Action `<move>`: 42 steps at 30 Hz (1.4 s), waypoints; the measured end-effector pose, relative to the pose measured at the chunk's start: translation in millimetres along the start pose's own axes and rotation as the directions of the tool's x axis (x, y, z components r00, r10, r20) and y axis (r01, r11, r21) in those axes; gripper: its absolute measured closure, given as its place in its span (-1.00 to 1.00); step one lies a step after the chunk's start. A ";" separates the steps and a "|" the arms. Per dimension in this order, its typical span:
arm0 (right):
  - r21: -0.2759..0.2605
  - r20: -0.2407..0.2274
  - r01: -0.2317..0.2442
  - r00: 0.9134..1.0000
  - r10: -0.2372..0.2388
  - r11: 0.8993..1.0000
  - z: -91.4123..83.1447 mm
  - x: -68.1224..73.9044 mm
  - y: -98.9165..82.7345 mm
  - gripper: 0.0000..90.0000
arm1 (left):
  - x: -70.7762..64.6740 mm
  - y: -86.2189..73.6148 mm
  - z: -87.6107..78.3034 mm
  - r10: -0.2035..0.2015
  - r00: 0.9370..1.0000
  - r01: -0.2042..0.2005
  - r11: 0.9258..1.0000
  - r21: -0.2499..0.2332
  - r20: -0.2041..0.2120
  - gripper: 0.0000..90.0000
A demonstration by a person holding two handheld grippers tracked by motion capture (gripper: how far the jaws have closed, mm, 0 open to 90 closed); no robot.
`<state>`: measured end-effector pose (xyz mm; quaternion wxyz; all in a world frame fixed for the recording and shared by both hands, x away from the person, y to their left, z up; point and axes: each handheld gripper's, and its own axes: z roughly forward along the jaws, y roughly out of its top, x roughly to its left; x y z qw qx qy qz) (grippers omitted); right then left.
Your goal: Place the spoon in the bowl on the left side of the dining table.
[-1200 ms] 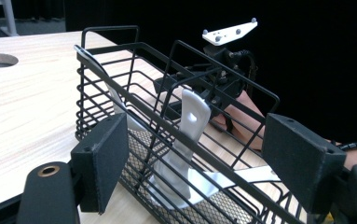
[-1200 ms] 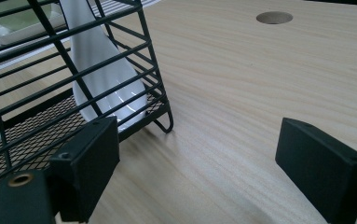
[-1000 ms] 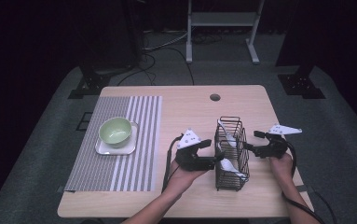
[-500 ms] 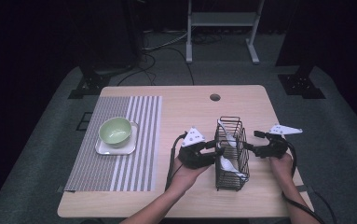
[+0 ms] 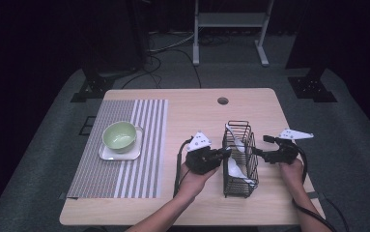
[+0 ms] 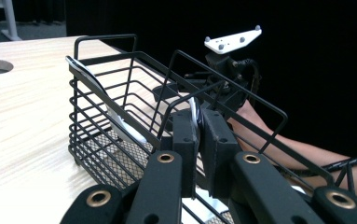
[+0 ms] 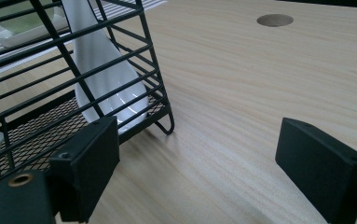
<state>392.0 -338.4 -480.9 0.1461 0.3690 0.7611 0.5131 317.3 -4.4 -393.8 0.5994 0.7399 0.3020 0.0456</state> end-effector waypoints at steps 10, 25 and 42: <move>-0.001 -0.001 0.000 1.000 0.000 1.000 0.0 -0.1 0.0 -0.73 | 5.1 3.8 -2.1 -0.095 0.994 0.097 0.995 -0.033 0.052 0.88; -0.006 -0.002 -0.005 1.000 0.005 1.000 -0.3 -0.4 -0.2 -0.73 | 6.3 16.7 -5.0 -0.159 0.981 0.168 0.983 -0.078 0.111 0.89; -0.010 -0.002 -0.012 1.000 0.012 1.000 -0.8 -1.2 -0.3 -0.73 | 2.4 37.2 -13.3 -0.185 0.972 0.203 0.972 -0.119 0.145 0.89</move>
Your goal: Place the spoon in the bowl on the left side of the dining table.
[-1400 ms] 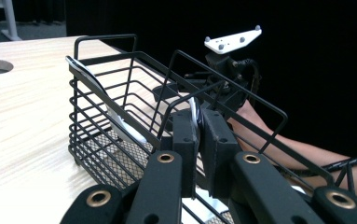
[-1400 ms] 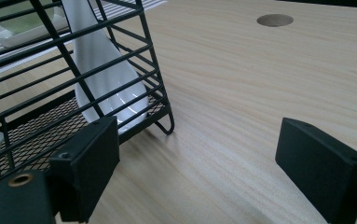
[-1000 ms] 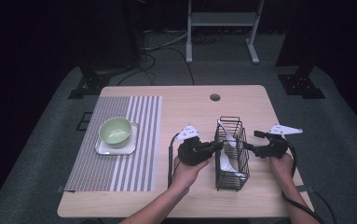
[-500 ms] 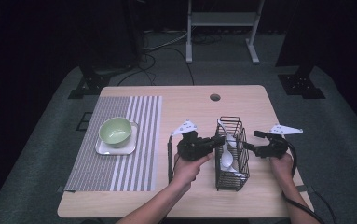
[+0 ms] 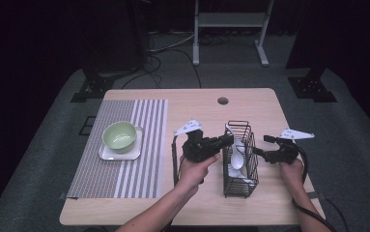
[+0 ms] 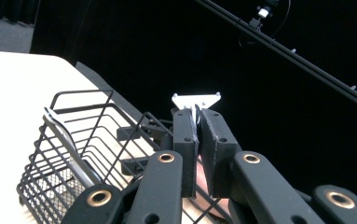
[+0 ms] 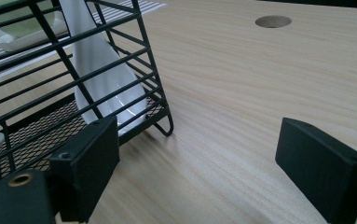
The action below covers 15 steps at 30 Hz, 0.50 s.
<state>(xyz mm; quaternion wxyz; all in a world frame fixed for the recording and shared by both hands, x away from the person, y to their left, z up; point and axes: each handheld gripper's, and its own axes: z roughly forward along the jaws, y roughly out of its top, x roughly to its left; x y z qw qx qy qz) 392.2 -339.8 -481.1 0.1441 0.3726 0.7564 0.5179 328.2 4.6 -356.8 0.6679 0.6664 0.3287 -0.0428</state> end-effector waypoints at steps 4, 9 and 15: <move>0.000 0.001 0.000 1.000 0.000 1.000 0.0 0.0 0.0 -0.73 | -2.8 5.7 -2.1 -0.003 1.000 0.003 1.000 -0.012 0.006 0.89; 0.001 0.004 0.000 1.000 0.000 1.000 0.1 0.1 0.0 -0.73 | -5.1 10.8 -4.2 0.000 1.000 0.000 1.000 -0.018 0.002 0.89; 0.002 0.006 -0.003 1.000 0.003 1.000 0.0 0.0 0.0 -0.73 | -7.0 17.9 -8.8 -0.004 1.000 0.004 0.999 -0.037 0.004 0.89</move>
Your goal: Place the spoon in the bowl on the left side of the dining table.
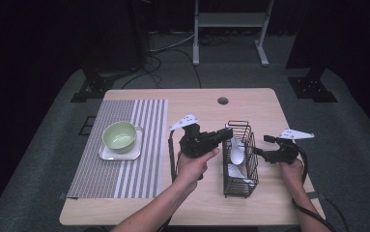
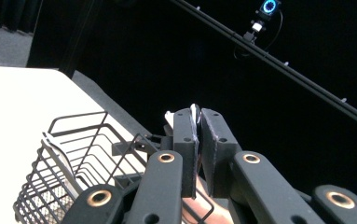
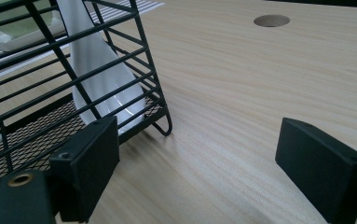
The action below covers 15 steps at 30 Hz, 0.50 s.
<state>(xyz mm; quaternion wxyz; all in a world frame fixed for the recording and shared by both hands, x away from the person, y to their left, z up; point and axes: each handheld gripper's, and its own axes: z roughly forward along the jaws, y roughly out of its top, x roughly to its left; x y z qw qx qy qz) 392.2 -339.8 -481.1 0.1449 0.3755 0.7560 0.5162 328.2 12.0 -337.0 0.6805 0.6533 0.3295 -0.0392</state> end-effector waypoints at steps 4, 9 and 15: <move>0.000 0.002 -0.001 1.000 0.001 1.000 0.0 -0.1 0.0 -0.73 | -1.0 6.3 -5.4 -0.001 1.000 0.001 1.000 -0.019 0.001 0.89; 0.001 0.004 -0.002 1.000 0.002 1.000 0.0 -0.2 0.0 -0.73 | -0.4 12.2 -12.1 -0.010 1.000 0.010 0.999 -0.043 -0.004 0.89; 0.003 0.008 -0.002 1.000 0.002 1.000 0.2 -0.1 0.1 -0.73 | 0.7 17.9 -20.7 -0.009 1.000 0.008 0.998 -0.070 -0.016 0.89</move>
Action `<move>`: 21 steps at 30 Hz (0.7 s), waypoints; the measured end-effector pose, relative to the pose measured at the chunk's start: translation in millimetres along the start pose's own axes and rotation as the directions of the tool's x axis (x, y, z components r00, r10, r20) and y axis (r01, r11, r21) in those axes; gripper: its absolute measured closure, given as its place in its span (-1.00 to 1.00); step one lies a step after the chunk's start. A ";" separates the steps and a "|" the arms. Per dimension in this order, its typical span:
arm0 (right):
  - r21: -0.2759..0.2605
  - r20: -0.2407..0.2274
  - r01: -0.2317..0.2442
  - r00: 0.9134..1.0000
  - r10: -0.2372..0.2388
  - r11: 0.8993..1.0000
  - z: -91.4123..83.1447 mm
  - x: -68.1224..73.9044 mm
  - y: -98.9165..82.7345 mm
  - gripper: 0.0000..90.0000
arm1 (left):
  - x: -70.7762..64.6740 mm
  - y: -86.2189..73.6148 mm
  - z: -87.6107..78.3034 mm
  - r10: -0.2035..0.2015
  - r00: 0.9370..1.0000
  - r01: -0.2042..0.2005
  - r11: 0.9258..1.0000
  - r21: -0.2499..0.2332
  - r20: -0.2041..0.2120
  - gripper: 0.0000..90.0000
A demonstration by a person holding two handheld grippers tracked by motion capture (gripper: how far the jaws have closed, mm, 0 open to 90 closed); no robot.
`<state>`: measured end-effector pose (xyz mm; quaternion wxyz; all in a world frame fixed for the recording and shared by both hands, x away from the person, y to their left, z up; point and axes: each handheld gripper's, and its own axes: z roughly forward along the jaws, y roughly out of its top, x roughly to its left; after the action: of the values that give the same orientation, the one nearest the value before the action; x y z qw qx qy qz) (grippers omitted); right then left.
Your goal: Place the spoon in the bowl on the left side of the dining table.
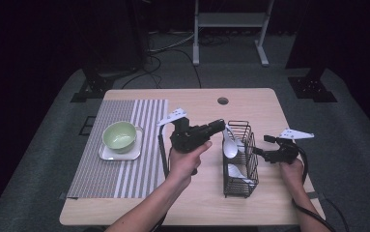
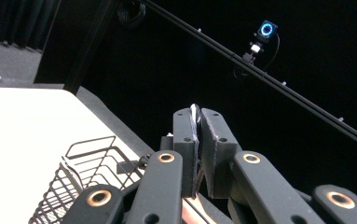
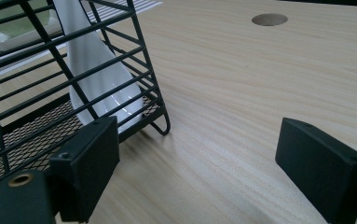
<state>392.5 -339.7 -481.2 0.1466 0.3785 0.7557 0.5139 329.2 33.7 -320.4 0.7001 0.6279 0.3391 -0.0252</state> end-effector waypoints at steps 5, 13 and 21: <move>0.000 0.001 0.001 1.000 -0.001 1.000 0.1 0.0 0.0 -0.73 | 1.8 2.6 -5.5 0.005 1.000 -0.006 1.000 -0.007 -0.010 0.89; 0.003 0.005 0.002 1.000 -0.002 1.000 0.4 0.2 0.1 -0.73 | 13.2 2.6 -17.5 -0.006 0.999 0.005 1.000 -0.030 -0.051 0.89; 0.006 0.009 0.001 1.000 -0.001 1.000 0.6 0.3 0.2 -0.73 | 35.5 -1.0 -34.8 -0.060 0.993 0.055 0.997 -0.051 -0.103 0.89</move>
<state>392.7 -339.1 -481.2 0.1491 0.3810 0.7568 0.5098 340.6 78.6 -338.6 0.6952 0.6013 0.3938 -0.0040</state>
